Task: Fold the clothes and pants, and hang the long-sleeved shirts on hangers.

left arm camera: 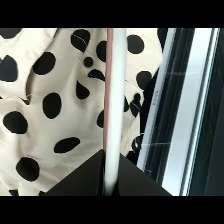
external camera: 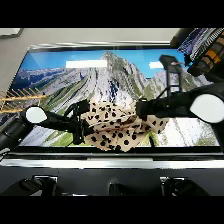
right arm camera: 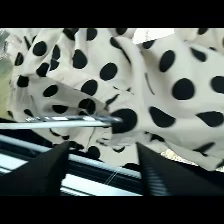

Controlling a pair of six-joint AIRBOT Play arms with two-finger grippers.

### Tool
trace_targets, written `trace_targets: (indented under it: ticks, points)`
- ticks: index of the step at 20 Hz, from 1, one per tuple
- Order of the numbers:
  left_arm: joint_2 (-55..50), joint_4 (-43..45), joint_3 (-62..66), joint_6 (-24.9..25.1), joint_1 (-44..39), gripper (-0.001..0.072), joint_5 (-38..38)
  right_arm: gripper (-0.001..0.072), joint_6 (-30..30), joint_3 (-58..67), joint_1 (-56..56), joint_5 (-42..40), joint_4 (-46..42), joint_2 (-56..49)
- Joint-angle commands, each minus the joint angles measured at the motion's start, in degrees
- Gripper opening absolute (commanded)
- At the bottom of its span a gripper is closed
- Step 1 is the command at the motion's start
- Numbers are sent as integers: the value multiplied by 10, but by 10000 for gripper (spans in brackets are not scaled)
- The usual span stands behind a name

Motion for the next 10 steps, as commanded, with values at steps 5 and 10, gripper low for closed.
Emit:
trace_targets:
  ticks: [5, 10]
  points:
    - [0, 0, 0, 0, 0, 25, 11, 615, 99, 0, -82, 82, -245, 71]
    - [0, 0, 0, 0, 0, 25, 12, 601, -279, -4, -341, 106, 23, 29]
